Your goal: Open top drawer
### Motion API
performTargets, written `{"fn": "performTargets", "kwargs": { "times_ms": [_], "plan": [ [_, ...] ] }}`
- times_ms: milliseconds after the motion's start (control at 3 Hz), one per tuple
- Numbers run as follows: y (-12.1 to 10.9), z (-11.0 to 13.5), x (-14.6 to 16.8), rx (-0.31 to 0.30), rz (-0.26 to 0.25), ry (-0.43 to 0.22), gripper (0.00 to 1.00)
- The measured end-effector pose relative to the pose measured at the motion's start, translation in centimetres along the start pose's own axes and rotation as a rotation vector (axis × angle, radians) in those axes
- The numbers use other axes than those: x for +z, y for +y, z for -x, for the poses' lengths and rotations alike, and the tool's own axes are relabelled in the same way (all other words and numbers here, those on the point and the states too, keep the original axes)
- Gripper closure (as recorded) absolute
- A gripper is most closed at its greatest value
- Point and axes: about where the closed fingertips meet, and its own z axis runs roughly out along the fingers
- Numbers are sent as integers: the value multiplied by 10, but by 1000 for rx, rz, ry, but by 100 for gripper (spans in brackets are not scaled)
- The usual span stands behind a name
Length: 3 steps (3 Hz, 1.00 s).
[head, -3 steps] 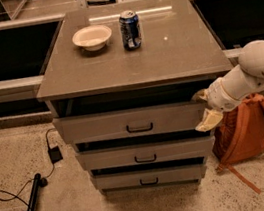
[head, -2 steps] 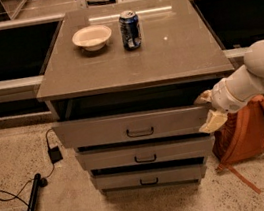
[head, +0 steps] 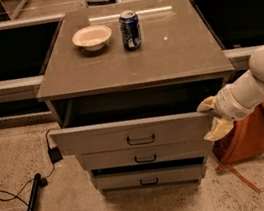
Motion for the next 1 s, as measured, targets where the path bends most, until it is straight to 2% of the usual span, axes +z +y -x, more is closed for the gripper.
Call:
{"fn": "performTargets", "kwargs": {
  "times_ms": [667, 1000],
  "plan": [
    [43, 0, -10, -15, 46, 15, 39],
    [60, 4, -21, -26, 48, 11, 38]
  ]
}}
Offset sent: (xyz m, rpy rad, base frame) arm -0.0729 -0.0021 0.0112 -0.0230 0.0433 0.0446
